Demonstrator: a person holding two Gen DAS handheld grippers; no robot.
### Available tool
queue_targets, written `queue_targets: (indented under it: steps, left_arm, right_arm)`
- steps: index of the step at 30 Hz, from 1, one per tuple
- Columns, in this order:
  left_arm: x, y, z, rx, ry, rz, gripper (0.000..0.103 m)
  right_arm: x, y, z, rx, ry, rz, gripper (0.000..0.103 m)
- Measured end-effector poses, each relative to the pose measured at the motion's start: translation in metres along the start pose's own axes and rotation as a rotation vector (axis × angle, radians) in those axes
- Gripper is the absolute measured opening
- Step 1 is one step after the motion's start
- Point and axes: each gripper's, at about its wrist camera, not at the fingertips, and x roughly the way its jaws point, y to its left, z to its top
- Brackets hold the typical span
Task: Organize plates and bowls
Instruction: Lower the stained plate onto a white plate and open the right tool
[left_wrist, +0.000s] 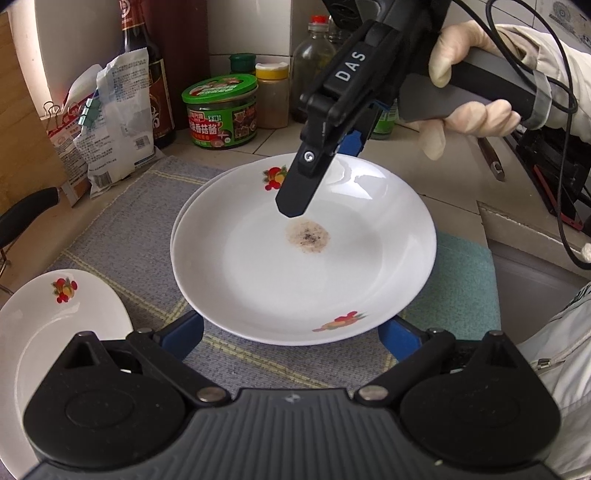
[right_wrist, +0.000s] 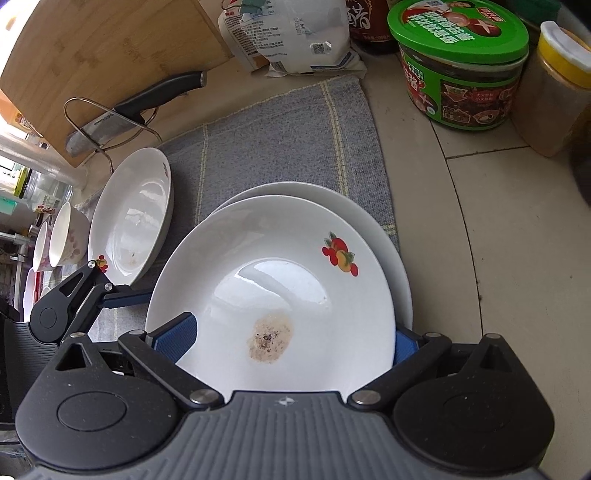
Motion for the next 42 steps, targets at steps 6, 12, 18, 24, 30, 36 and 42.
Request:
queue_targets:
  steps: [6,12,18,24,30,36,42]
  left_arm:
    - [0.001,0.0,0.0,0.016,-0.001,0.005,0.099]
    - [0.002,0.0,-0.001,0.023,0.004,0.003,0.099]
    - [0.002,-0.001,-0.001,0.03,0.0,0.001,0.099]
    - [-0.003,-0.003,-0.002,0.034,-0.013,0.004,0.099]
    - [-0.008,-0.006,-0.005,0.034,-0.023,0.011,0.1]
    - [-0.013,-0.007,-0.008,0.032,-0.035,0.022,0.1]
    - [-0.021,-0.01,-0.01,0.043,-0.067,0.04,0.1]
  right_arm:
    - [-0.004,0.0,-0.002,0.011,-0.005,0.002,0.103]
    - [-0.01,-0.001,-0.003,0.022,-0.018,0.008,0.103]
    - [-0.014,0.0,-0.006,0.016,-0.026,-0.004,0.103]
    - [-0.015,0.002,-0.009,0.006,-0.025,-0.021,0.103]
    - [-0.016,0.005,-0.011,0.0,-0.026,-0.042,0.103]
    - [-0.019,0.008,-0.014,0.0,-0.031,-0.061,0.103]
    - [-0.02,0.008,-0.019,0.003,-0.02,-0.094,0.103]
